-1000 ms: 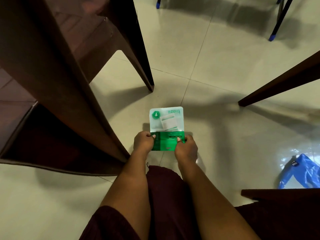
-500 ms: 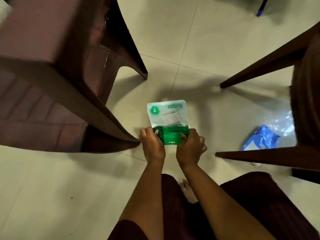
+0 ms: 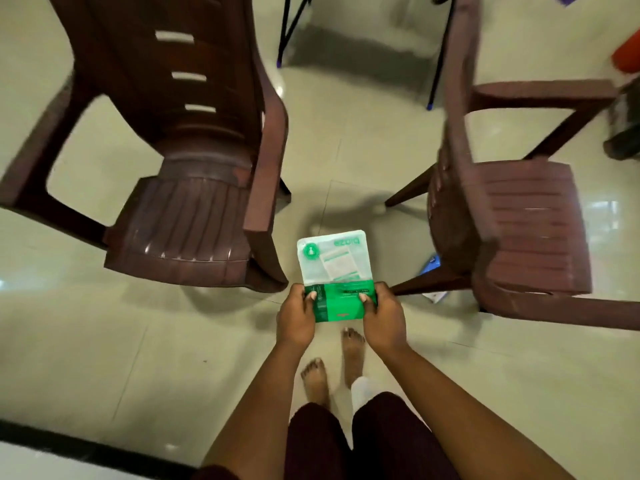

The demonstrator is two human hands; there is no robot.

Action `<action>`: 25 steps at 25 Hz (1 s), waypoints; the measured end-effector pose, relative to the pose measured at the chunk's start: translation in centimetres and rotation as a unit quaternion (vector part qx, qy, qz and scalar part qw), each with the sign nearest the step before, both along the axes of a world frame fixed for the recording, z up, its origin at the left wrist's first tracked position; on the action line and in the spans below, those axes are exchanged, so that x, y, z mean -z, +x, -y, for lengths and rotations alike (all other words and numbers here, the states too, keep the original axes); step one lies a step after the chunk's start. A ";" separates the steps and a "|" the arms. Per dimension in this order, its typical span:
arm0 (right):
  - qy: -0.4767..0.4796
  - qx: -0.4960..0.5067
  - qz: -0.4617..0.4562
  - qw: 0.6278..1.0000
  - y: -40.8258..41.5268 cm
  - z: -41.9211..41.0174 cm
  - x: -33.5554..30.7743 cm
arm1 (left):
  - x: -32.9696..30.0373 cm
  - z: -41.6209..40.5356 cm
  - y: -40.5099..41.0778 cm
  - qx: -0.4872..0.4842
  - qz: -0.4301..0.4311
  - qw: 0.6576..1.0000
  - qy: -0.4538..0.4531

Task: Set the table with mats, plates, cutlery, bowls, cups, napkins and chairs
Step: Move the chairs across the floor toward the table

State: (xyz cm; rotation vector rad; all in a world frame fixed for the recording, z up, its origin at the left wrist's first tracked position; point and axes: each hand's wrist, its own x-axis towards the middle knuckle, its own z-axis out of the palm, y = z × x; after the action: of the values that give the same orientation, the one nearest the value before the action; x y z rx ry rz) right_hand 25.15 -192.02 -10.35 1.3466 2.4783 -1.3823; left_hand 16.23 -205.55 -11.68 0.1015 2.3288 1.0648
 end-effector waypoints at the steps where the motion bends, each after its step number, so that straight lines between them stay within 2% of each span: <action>1: 0.002 0.007 -0.001 1.000 0.9 -0.1 -2.0 | -2.1 -0.2 0.6 0.009 -0.003 1.000 -0.004; 5: 0.018 0.014 0.006 1.000 5.0 -1.0 -6.5 | -7.1 -0.6 3.9 0.055 0.033 0.998 0.016; 9: 0.028 0.010 0.031 0.999 10.7 -3.2 -8.1 | -8.7 -2.4 9.2 0.107 0.096 0.990 -0.008; 12: 0.008 0.057 0.059 0.997 14.5 -6.1 -9.0 | -8.8 -6.7 12.4 0.160 0.089 0.980 -0.078; 14: -0.032 0.074 0.096 0.992 18.3 -9.4 -9.4 | -8.5 -10.8 15.0 0.228 0.079 0.961 -0.138; 16: -0.059 0.082 0.128 0.987 22.8 -13.3 -9.7 | -8.7 -15.3 18.4 0.273 0.082 0.945 -0.162; 22: -0.061 0.128 0.142 0.980 38.6 -27.0 -12.6 | -10.5 -29.9 32.4 0.338 0.091 0.933 -0.082; 25: -0.055 0.208 0.116 0.970 46.1 -32.6 -14.4 | -12.3 -37.1 38.1 0.378 0.062 0.923 -0.039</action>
State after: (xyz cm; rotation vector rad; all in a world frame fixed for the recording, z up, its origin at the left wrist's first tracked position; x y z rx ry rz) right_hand 71.24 -159.39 4.10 1.9524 2.0173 -1.3018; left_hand 54.35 -168.41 0.66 0.8040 1.9299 0.5591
